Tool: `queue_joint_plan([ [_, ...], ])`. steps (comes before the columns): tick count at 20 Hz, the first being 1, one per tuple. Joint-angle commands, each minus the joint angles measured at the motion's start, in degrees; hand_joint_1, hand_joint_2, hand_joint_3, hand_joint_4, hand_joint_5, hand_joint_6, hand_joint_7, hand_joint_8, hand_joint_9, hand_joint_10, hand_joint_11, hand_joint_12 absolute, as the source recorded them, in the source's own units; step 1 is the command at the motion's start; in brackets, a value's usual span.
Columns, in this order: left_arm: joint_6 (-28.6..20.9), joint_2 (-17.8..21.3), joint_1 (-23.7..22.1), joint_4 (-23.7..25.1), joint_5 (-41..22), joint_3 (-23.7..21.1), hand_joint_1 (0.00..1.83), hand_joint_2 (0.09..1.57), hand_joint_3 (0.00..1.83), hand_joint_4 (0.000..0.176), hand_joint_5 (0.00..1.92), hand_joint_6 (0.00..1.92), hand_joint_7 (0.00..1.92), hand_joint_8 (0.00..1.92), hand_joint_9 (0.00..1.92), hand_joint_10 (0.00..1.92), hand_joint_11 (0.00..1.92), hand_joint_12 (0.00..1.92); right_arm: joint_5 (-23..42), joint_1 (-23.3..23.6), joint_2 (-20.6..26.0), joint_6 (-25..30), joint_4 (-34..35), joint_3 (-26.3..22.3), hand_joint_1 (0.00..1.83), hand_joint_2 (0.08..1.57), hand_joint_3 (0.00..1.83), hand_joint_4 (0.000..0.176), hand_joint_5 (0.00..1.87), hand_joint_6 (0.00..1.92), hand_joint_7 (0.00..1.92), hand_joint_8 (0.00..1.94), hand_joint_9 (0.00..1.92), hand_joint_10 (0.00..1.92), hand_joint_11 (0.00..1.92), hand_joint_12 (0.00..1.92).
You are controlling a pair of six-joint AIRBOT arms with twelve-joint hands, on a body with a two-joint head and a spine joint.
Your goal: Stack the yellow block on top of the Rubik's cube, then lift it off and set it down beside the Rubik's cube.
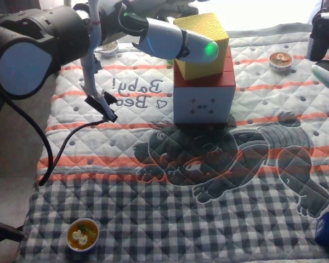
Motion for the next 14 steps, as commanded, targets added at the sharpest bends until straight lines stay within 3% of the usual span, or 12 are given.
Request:
queue_joint_plan([
  [1,-0.4,-0.2,-0.2,-0.2,7.3,0.1,0.73,0.91,0.00,0.176,0.06,0.00,0.28,0.00,0.00,0.40,0.00,1.31,7.2,1.0,0.1,0.4,-0.7,0.4,0.97,1.35,0.00,0.000,0.58,1.58,0.58,1.10,0.49,1.21,0.12,1.75],
  [3,-0.4,0.2,0.3,-1.0,8.4,-0.3,0.70,0.91,0.00,0.176,0.01,0.00,0.25,0.00,0.00,0.34,0.00,1.23,7.2,1.0,0.1,0.4,-0.7,0.4,0.96,1.35,0.00,0.000,0.58,1.59,0.59,1.12,0.50,1.21,0.12,1.73],
  [4,-0.4,0.9,0.6,-1.5,9.9,-1.1,0.71,0.91,0.00,0.176,0.00,0.00,0.25,0.00,0.00,0.31,0.00,1.01,7.2,1.0,0.1,0.4,-0.7,0.4,0.76,1.31,0.00,0.000,0.51,1.23,0.60,1.09,0.49,1.18,0.12,1.73],
  [5,-0.4,1.8,0.9,-1.6,11.2,-2.1,0.70,0.91,0.00,0.176,0.00,0.00,0.26,0.00,0.00,0.31,0.00,0.99,7.2,1.0,0.1,0.4,-0.7,0.4,0.72,1.30,0.00,0.000,0.51,1.09,0.59,1.09,0.50,1.18,0.14,1.73],
  [6,-0.4,2.5,1.0,-1.9,12.2,-2.9,0.64,0.90,0.00,0.176,0.00,0.00,0.26,0.00,0.00,0.38,0.00,1.17,7.1,1.0,0.1,0.4,-0.7,0.4,0.72,1.27,0.00,0.000,0.49,0.96,0.56,1.03,0.49,1.13,0.11,1.69],
  [7,-0.4,3.4,1.2,-1.9,13.5,-3.9,0.61,0.90,0.00,0.176,0.00,0.00,0.25,0.00,0.00,0.35,0.00,1.20,6.6,1.2,0.1,0.4,-0.7,0.6,0.73,1.25,0.00,0.000,0.47,0.86,0.52,0.96,0.46,1.08,0.12,1.63],
  [9,-0.4,5.4,1.7,-1.9,16.6,-6.1,0.53,0.95,0.01,0.176,0.00,0.00,0.20,0.00,0.00,0.49,0.00,1.48,4.5,2.4,0.1,0.4,-0.7,1.1,0.70,1.21,0.00,0.000,0.37,0.76,0.35,0.80,0.28,1.00,0.06,1.60],
  [10,-0.4,6.2,2.1,-1.9,18.2,-7.2,0.53,0.97,0.01,0.110,0.00,0.00,0.08,0.00,0.00,0.67,0.00,1.65,3.5,3.0,0.0,0.4,-0.9,1.5,0.62,1.17,0.00,0.000,0.31,0.66,0.33,0.56,0.22,0.81,0.01,1.52],
  [11,-0.4,7.1,2.6,-2.0,20.0,-8.1,0.53,0.97,0.01,0.110,0.00,0.00,0.08,0.00,0.00,0.67,0.00,1.65,2.4,3.8,-0.1,0.4,-1.1,2.0,0.62,1.17,0.00,0.000,0.31,0.66,0.33,0.56,0.22,0.81,0.01,1.52],
  [12,-0.4,7.8,3.1,-2.1,21.4,-9.0,0.50,0.96,0.01,0.105,0.00,0.00,0.04,0.00,0.00,0.58,0.00,1.69,1.7,4.4,-0.2,0.4,-1.4,2.3,0.54,1.16,0.00,0.000,0.32,0.55,0.37,0.36,0.25,0.64,0.00,1.44],
  [13,-0.4,9.4,4.4,-2.7,24.6,-10.7,0.37,0.96,0.00,0.095,0.00,0.00,0.11,0.02,0.05,0.12,0.00,0.72,-0.3,6.3,-0.7,0.4,-2.2,3.2,0.46,1.07,0.00,0.000,0.18,0.33,0.27,0.10,0.15,0.39,0.00,1.07],
  [14,-0.4,10.8,5.8,-3.4,27.3,-12.2,0.13,0.96,0.00,0.152,0.00,0.00,0.26,0.06,0.19,0.19,0.00,0.86,-2.2,8.2,-1.2,0.4,-3.1,4.1,0.44,0.97,0.00,0.000,0.16,0.21,0.26,0.04,0.19,0.26,0.00,0.99],
])
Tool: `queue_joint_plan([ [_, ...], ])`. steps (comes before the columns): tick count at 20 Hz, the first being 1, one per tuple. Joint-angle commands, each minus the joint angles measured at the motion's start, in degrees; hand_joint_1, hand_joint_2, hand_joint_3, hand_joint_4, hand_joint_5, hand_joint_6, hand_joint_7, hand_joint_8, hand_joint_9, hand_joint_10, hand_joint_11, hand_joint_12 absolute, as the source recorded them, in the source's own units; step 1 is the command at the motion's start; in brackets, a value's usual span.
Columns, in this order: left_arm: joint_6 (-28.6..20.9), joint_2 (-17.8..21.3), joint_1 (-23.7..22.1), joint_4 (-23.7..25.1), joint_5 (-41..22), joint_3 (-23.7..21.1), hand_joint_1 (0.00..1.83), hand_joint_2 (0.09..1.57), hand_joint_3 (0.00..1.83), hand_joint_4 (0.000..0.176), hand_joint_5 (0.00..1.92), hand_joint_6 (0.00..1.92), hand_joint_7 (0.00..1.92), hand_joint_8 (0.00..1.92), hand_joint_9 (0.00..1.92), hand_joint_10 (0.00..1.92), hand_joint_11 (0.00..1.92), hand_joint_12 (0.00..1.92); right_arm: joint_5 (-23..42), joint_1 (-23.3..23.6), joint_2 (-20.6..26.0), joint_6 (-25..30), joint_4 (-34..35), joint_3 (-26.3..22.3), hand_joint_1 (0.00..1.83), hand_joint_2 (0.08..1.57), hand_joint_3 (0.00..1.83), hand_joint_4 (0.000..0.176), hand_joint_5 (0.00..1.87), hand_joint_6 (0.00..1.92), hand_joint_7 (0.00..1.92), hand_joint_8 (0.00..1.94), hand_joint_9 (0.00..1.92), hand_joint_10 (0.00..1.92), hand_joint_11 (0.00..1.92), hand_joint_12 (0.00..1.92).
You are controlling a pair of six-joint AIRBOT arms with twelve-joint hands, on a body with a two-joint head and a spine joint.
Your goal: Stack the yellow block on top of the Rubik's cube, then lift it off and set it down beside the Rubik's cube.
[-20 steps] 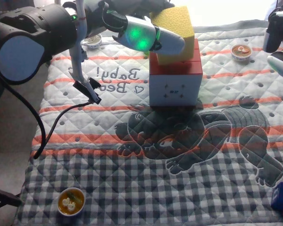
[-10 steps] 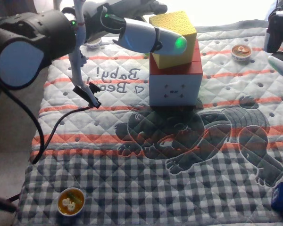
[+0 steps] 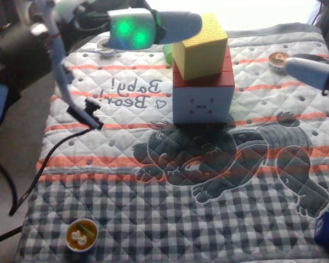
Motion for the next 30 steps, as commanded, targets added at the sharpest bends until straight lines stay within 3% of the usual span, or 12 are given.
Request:
queue_joint_plan([
  [1,-0.5,1.0,0.4,-0.5,11.2,-0.8,0.06,1.01,0.00,0.163,0.00,0.00,0.32,0.05,0.19,0.41,0.00,1.24,4.2,2.0,-0.4,0.4,-2.0,0.7,0.43,0.87,0.00,0.000,0.17,0.13,0.24,0.01,0.20,0.16,0.00,0.99],
  [3,-0.7,3.0,3.0,-1.9,15.7,-3.0,0.00,1.16,0.02,0.106,0.10,0.02,0.27,0.01,0.19,0.44,0.00,1.31,1.0,5.2,-1.2,0.4,-3.6,2.1,0.39,0.74,0.00,0.000,0.18,0.06,0.22,0.00,0.19,0.09,0.00,1.00],
  [5,-0.7,5.0,5.6,-3.2,20.5,-5.3,0.01,1.19,0.02,0.136,0.13,0.02,0.28,0.01,0.17,0.44,0.00,1.35,-2.5,8.3,-2.5,0.3,-5.0,3.7,0.39,0.77,0.00,0.000,0.13,0.02,0.13,0.01,0.11,0.04,0.00,0.83],
  [7,-0.7,7.5,9.1,-4.8,25.6,-8.2,0.04,1.25,0.00,0.043,0.21,0.02,0.37,0.03,0.20,0.57,0.00,1.50,-6.3,11.5,-4.5,0.3,-5.7,5.8,0.39,0.81,0.00,0.000,0.14,0.02,0.16,0.01,0.11,0.04,0.00,0.94],
  [9,-0.7,9.3,11.7,-5.9,29.5,-10.4,0.03,1.30,0.00,0.005,0.25,0.01,0.43,0.07,0.12,0.98,0.00,1.74,-9.0,13.5,-5.6,0.2,-6.1,7.3,0.34,0.82,0.00,0.000,0.20,0.03,0.22,0.02,0.16,0.05,0.00,0.87],
  [11,-0.7,10.7,14.1,-7.1,32.6,-12.2,0.00,1.36,0.01,0.000,0.30,0.03,0.47,0.09,0.24,0.97,0.16,1.66,-11.4,15.4,-6.7,0.0,-6.2,8.6,0.30,0.91,0.02,0.000,0.24,0.03,0.26,0.02,0.22,0.07,0.00,0.93],
  [13,-0.7,11.3,15.8,-8.5,34.6,-13.1,0.05,1.37,0.00,0.000,0.27,0.06,0.23,0.77,0.11,1.26,0.05,1.80,-13.4,16.7,-7.8,0.0,-6.3,9.7,0.40,1.00,0.04,0.000,0.26,0.01,0.29,0.01,0.25,0.06,0.00,1.13],
  [15,-1.0,11.5,17.5,-9.9,36.3,-13.6,0.04,1.34,0.00,0.000,0.27,0.10,0.17,0.95,0.15,1.25,0.04,1.79,-16.4,18.3,-9.7,0.0,-6.9,11.5,0.48,0.93,0.00,0.000,0.18,0.00,0.17,0.01,0.16,0.01,0.00,0.78],
  [19,-3.8,11.6,20.0,-10.9,38.8,-14.0,0.14,1.33,0.00,0.000,0.23,0.11,0.24,0.81,0.17,1.11,0.00,1.73,-21.2,20.4,-13.2,0.0,-7.7,14.3,0.49,0.78,0.00,0.000,0.10,0.01,0.09,0.02,0.06,0.03,0.00,0.34],
  [23,-3.9,12.2,21.0,-11.3,40.0,-14.8,0.23,1.36,0.00,0.042,0.30,0.22,0.24,0.85,0.16,1.18,0.03,1.70,-23.4,20.6,-14.9,0.0,-8.1,15.5,0.44,0.75,0.00,0.000,0.17,0.00,0.17,0.01,0.14,0.02,0.00,0.60],
  [26,-3.9,12.2,21.4,-11.3,40.7,-15.1,0.30,1.36,0.00,0.000,0.30,0.24,0.25,0.85,0.20,1.19,0.08,1.70,-25.9,20.8,-16.7,0.0,-8.4,16.9,0.45,0.92,0.01,0.000,0.14,0.00,0.19,0.00,0.20,0.02,0.00,0.86],
  [30,-4.0,12.2,21.5,-11.2,41.1,-15.3,0.50,1.41,0.00,0.019,0.30,0.29,0.27,0.75,0.22,1.02,0.00,1.51,-27.3,20.9,-17.8,0.0,-8.7,17.6,0.60,0.90,0.00,0.000,0.22,0.01,0.39,0.04,0.37,0.07,0.00,1.10],
])
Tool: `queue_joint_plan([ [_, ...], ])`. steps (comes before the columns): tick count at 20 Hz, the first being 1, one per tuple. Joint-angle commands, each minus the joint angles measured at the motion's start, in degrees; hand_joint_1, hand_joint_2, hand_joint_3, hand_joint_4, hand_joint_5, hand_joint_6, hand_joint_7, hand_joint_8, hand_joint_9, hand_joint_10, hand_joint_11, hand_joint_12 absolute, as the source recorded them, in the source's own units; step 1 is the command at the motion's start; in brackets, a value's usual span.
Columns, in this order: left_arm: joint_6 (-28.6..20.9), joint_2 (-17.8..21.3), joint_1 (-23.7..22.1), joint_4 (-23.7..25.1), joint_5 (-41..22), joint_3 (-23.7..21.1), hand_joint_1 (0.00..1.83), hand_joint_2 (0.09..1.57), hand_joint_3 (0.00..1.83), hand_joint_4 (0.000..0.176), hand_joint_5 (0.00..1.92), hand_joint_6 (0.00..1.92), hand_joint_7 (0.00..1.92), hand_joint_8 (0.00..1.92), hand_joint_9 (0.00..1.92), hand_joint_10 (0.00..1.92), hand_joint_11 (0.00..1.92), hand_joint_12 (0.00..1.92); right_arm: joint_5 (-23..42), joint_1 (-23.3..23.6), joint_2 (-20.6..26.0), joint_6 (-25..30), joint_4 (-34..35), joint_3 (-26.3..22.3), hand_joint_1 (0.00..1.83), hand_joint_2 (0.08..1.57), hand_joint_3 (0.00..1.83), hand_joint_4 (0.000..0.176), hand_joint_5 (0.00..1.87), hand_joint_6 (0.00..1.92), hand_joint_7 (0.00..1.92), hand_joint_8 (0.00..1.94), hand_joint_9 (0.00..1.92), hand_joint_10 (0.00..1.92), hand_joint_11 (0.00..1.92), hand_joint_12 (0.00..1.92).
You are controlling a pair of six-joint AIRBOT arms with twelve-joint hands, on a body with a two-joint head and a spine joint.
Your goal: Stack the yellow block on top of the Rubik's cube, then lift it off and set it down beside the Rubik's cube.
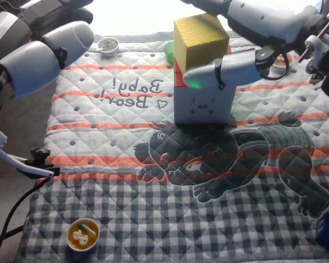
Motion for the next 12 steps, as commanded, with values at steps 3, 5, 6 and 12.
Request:
queue_joint_plan([
  [3,-0.7,0.3,-0.1,1.7,8.0,-0.2,0.59,1.42,0.00,0.000,0.29,0.25,0.29,0.68,0.25,0.95,0.00,1.46,6.9,1.2,0.1,0.2,0.3,0.3,0.84,1.01,0.02,0.000,0.64,0.08,0.70,0.09,0.51,0.53,0.00,1.68],
  [5,-0.7,0.3,0.2,1.6,8.1,-0.3,0.64,1.41,0.00,0.000,0.30,0.21,0.29,0.63,0.23,0.94,0.00,1.44,7.0,1.2,0.1,0.2,0.3,0.4,1.12,1.16,0.00,0.000,0.87,1.08,0.74,0.69,0.39,1.34,0.09,1.91],
  [6,-0.9,0.3,0.4,1.5,8.2,-0.3,0.64,1.41,0.00,0.000,0.31,0.18,0.32,0.59,0.24,0.93,0.00,1.45,7.0,1.3,0.1,0.2,0.3,0.4,1.19,1.19,0.00,0.000,0.94,1.03,0.71,1.31,0.41,1.51,0.14,1.92],
  [12,-1.4,0.3,1.8,0.5,9.0,-0.5,0.66,1.40,0.00,0.000,0.35,0.16,0.33,0.62,0.23,0.98,0.02,1.49,8.4,3.5,0.1,0.3,0.3,0.1,1.16,1.28,0.00,0.000,0.79,1.36,0.57,1.56,0.32,1.42,0.02,1.89],
])
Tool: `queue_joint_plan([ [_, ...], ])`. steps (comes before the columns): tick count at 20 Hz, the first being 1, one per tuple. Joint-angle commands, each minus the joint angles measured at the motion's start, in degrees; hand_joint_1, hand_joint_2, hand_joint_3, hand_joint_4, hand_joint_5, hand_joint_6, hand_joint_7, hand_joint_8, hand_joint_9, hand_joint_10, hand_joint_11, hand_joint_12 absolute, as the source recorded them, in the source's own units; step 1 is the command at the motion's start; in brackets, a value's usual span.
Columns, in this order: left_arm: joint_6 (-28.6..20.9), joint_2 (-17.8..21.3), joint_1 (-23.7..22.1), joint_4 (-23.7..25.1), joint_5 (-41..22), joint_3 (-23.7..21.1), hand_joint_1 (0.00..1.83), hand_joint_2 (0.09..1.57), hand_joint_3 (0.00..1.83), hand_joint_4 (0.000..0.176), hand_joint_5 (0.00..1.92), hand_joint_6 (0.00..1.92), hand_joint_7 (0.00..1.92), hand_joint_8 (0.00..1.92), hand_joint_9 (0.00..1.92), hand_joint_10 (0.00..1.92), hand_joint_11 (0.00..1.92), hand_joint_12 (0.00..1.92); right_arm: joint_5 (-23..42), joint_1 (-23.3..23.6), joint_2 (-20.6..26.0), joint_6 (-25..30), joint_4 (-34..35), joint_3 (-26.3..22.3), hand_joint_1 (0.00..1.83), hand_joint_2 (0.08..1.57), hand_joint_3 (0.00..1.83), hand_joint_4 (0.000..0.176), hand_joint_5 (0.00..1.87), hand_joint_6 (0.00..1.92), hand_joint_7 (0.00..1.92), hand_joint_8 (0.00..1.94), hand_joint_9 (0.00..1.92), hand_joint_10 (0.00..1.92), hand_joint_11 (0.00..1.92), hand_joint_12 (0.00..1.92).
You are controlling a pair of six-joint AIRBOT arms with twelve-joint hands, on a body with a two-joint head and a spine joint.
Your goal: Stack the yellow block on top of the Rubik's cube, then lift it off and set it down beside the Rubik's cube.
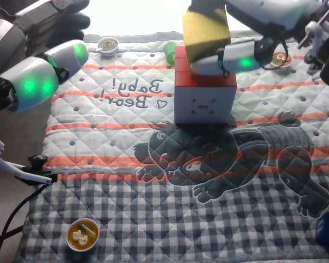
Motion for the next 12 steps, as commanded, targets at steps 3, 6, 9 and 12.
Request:
queue_joint_plan([
  [3,-0.6,0.3,-0.2,1.7,7.6,-0.2,0.63,1.40,0.00,0.000,0.36,0.15,0.34,0.59,0.25,0.92,0.00,1.51,12.2,1.0,0.6,0.3,-0.3,-3.0,1.20,1.24,0.00,0.000,0.90,1.13,0.63,1.57,0.37,1.64,0.06,1.91],
  [6,-0.6,1.0,0.7,1.3,8.8,-0.8,0.62,1.40,0.00,0.000,0.38,0.14,0.34,0.56,0.25,0.89,0.00,1.49,17.7,-0.3,5.0,0.4,-1.3,-6.7,1.18,1.23,0.00,0.000,0.77,1.26,0.78,1.43,0.56,1.48,0.30,1.88],
  [9,-0.6,1.9,2.4,0.6,10.8,-1.9,0.61,1.39,0.00,0.000,0.39,0.16,0.37,0.62,0.28,0.93,0.05,1.50,23.9,-3.6,9.7,0.4,-1.9,-10.8,1.18,1.25,0.01,0.000,0.78,1.19,0.68,1.64,0.51,1.77,0.43,1.92],
  [12,-0.6,2.4,3.6,0.1,12.1,-2.5,0.62,1.36,0.00,0.000,0.40,0.19,0.40,0.49,0.30,0.84,0.07,1.47,29.9,-8.1,13.5,0.4,-2.1,-14.2,1.18,1.24,0.00,0.000,0.79,1.20,0.73,1.55,0.57,1.74,0.51,1.92],
])
